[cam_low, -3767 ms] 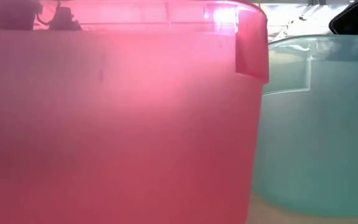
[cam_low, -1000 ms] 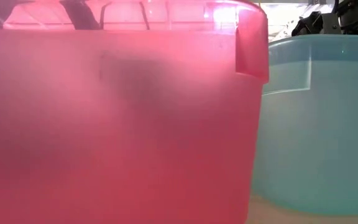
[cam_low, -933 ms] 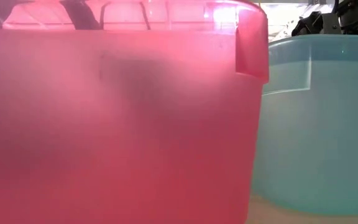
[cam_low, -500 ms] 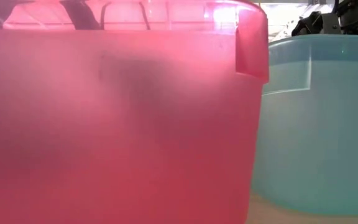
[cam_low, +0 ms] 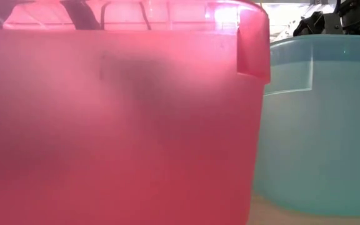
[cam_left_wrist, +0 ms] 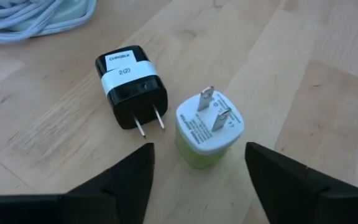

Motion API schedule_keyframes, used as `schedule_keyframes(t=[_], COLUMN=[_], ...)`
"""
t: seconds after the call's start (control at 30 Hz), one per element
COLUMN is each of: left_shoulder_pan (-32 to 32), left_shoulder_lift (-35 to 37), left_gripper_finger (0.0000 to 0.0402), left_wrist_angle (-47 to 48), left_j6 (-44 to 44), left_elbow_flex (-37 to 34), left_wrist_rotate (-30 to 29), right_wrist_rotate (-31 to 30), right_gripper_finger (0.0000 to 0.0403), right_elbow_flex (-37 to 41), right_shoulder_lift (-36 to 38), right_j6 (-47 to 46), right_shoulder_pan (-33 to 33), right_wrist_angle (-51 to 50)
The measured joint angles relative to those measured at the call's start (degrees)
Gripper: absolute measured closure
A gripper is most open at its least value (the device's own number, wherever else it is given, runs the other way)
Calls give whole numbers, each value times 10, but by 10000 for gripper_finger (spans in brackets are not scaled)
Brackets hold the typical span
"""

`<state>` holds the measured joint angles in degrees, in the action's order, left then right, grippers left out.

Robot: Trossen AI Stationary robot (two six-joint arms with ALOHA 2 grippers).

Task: Pick & Place Office items
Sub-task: Put the green charger adapter into the red bin

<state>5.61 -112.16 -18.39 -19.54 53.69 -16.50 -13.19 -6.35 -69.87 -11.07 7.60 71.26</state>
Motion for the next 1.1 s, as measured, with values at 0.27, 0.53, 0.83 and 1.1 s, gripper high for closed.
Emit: schedule_keyframes(t=[0.27,0.53,0.83,1.1], left_shoulder_pan=[9,2,0,8], left_shoulder_lift=[0,0,0,47], left_gripper_finger=[104,118,127,143], left_wrist_angle=[-18,-51,-63,-33], left_j6=[-59,-65,-65,-14], left_elbow_flex=[0,0,0,0], left_wrist_rotate=[-1,0,-4,55], right_wrist_rotate=[0,0,-1,-36], right_gripper_finger=[190,190,190,190], right_elbow_flex=[0,0,0,-9], right_shoulder_lift=[0,0,0,0], right_j6=[0,0,-2,-39], right_shoulder_pan=[0,0,0,0], right_wrist_angle=[0,0,0,-62])
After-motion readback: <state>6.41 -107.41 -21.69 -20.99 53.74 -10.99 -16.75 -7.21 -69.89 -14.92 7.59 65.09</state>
